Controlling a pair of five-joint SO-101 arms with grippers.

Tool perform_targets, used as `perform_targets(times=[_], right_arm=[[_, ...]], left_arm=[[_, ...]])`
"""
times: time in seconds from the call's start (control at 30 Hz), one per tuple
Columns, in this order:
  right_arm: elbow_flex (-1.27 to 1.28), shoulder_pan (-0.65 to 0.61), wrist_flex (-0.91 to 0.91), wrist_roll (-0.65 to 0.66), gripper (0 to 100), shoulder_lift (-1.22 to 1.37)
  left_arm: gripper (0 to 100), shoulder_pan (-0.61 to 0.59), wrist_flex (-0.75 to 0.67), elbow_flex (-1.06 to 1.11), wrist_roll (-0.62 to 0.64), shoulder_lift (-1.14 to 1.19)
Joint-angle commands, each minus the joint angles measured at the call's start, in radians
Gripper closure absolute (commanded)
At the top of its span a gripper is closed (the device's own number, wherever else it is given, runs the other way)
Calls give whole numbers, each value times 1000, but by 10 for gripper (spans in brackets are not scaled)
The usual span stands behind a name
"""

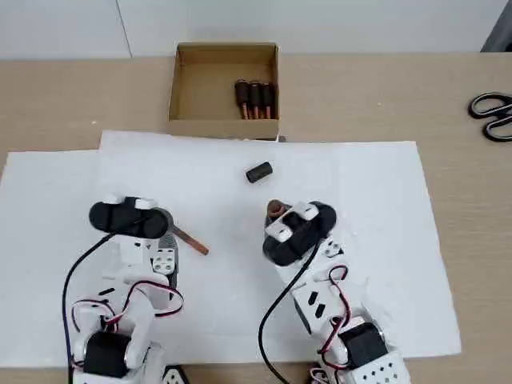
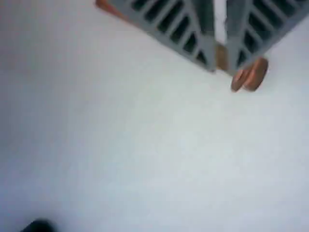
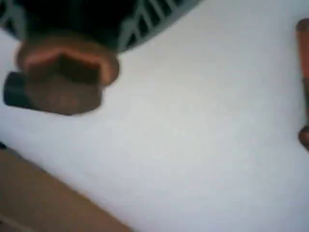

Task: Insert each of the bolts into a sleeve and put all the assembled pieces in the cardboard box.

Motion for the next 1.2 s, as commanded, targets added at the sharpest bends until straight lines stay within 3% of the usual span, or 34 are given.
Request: perform_targets(times=[0.0,0.27,0.5,0.7,0.87,1.03,1.17], right_arm=[[-133,88,36,-92,995,-2],[-410,97,314,-123,995,-1],[-542,143,387,-123,995,47],[-824,245,358,-175,995,414],[-988,243,357,-212,995,740],[-1020,246,180,-190,995,1001],[-1019,231,-117,-40,995,1179]], left_arm=[[994,-54,-11,79,-41,-6],[994,-92,-6,102,-44,-8],[994,-92,-6,102,-43,-8],[994,-87,-6,102,-43,-8],[994,-84,-6,101,-43,-6],[994,-51,-6,101,-55,-6],[994,-8,-6,101,-103,-6]])
